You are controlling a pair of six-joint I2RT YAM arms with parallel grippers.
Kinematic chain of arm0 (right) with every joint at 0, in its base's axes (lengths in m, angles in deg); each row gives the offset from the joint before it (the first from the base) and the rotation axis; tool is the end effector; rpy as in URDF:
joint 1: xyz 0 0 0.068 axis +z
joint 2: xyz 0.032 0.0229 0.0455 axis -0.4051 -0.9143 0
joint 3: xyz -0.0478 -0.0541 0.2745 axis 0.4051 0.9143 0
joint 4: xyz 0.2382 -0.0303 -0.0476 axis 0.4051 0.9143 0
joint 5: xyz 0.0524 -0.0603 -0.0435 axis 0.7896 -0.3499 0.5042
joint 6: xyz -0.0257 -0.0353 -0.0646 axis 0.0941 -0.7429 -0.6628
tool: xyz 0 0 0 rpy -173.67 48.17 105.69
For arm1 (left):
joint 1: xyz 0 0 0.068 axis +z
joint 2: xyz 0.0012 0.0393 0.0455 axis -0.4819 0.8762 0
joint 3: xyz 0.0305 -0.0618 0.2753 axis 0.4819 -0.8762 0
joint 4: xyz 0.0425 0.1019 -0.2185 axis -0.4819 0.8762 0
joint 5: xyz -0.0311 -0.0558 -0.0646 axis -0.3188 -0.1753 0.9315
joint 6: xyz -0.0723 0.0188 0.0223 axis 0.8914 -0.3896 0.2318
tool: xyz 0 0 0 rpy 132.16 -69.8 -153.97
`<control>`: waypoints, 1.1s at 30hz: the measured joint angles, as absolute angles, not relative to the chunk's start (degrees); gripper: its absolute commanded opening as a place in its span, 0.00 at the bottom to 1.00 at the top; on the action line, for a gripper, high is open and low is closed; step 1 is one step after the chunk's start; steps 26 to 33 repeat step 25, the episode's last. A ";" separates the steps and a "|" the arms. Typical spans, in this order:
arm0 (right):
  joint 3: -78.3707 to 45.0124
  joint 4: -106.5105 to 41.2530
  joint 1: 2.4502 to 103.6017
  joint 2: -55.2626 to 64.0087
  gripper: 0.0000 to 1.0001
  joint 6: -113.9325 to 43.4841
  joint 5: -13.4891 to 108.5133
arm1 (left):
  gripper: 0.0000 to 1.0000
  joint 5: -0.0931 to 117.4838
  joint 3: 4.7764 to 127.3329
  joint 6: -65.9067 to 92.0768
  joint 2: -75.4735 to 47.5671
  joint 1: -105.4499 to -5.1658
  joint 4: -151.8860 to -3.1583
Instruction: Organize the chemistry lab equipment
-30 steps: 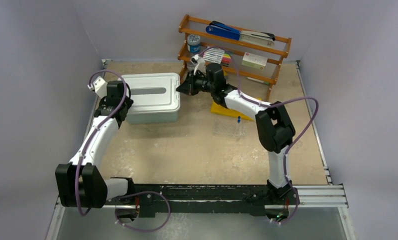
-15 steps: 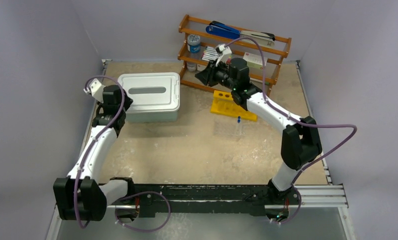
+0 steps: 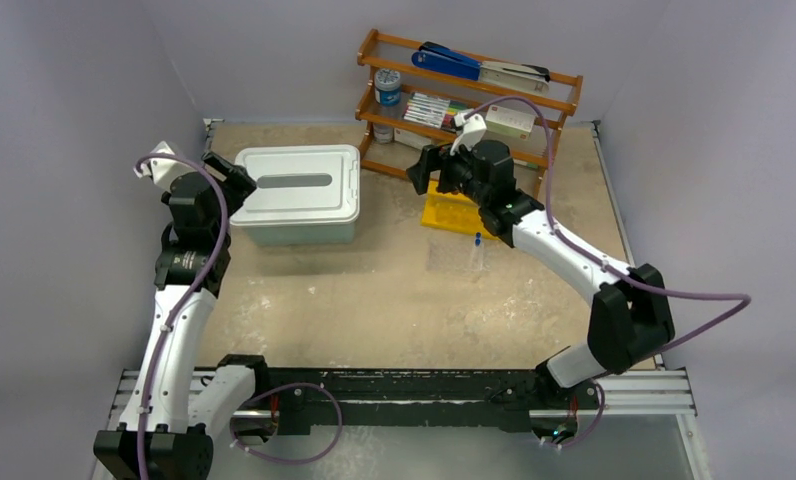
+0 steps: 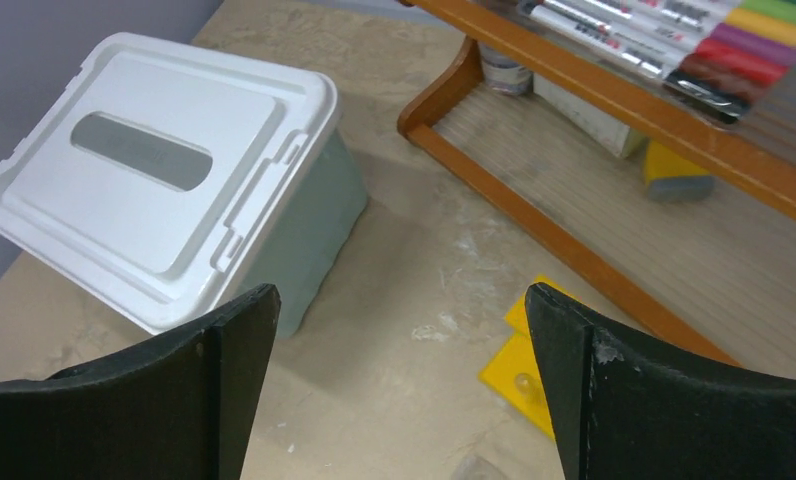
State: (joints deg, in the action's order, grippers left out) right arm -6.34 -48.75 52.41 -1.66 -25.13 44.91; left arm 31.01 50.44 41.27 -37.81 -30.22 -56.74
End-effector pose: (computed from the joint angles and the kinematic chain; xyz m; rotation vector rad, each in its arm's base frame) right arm 0.3301 0.1860 0.3445 -0.2419 1.7078 0.6661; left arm 0.2032 0.0170 0.3764 -0.8129 1.6064 -0.2071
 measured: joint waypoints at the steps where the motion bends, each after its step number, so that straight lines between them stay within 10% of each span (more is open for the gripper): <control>1: -6.01 -48.47 52.39 -0.85 1.00 -25.26 43.97 | 0.73 30.56 50.44 40.79 -37.59 -30.22 -56.15; 33: 9.02 -48.12 52.37 15.57 1.00 -36.65 16.47 | 0.79 23.63 45.52 36.79 -37.18 -30.22 -51.71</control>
